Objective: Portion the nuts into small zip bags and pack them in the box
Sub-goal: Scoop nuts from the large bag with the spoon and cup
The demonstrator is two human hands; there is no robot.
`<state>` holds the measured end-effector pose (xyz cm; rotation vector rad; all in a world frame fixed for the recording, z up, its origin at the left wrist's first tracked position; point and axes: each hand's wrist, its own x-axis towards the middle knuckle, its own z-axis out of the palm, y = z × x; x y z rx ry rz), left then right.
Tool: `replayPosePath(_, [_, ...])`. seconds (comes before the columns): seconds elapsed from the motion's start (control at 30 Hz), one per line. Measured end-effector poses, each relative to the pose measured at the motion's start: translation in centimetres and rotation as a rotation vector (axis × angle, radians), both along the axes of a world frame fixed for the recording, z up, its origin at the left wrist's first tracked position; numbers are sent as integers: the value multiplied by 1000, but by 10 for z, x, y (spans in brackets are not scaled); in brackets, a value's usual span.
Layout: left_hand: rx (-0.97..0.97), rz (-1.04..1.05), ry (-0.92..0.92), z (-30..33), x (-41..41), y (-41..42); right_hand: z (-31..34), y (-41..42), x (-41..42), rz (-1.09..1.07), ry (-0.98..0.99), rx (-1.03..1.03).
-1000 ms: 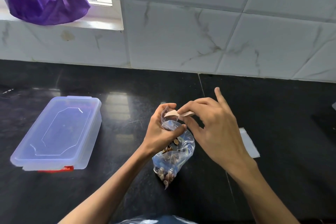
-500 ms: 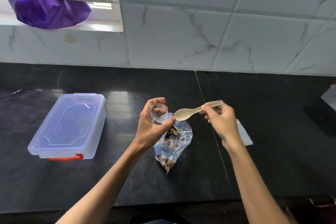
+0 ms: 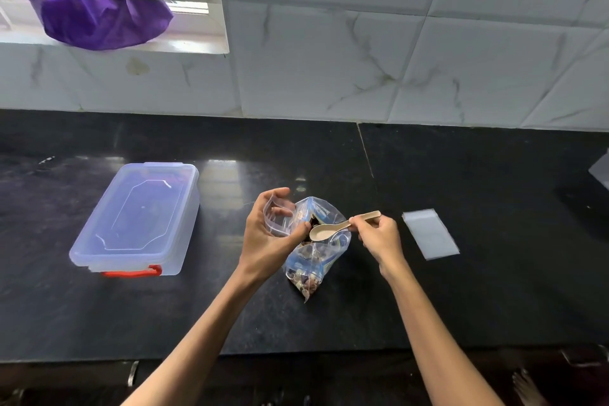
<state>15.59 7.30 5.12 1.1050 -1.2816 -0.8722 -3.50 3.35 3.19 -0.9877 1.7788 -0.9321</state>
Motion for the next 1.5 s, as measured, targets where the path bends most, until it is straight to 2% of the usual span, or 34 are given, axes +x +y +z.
replayPosePath(0.23, [9,10,-7,-3,0,6,-10,-2,6,51,79,42])
replayPosePath(0.37, [22,12,-9,-4,-2,7,-10,1,2,32,89,51])
replayPosePath(0.43, [25,6,-9,-4,-3,7,-2,5,-1,-1,159,50])
replayPosePath(0.53, [12,-8,-14,-2,-6,7,26,12,-2,17,277,-184])
replayPosePath(0.63, [19,5,-24,2,-11,5,65,23,12,273,95,-379])
replayPosePath(0.7, [22,16,-14,7,-15,4,83,34,25,516,-48,-348])
replayPosePath(0.77, [27,2,20,12,-19,4,89,42,34,659,-52,-300])
replayPosePath(0.93, [152,-36,-24,11,-17,0,78,41,38,652,58,-320])
replayPosePath(1.03, [215,-83,-86,11,-15,2,73,36,40,606,27,-364])
replayPosePath(1.17, [299,-235,83,33,-2,8,75,27,37,556,-41,-386])
replayPosePath(1.27, [257,-242,133,41,15,4,78,21,32,568,-123,-359])
replayPosePath(1.5, [190,-153,62,43,8,-5,82,12,30,604,-149,-329])
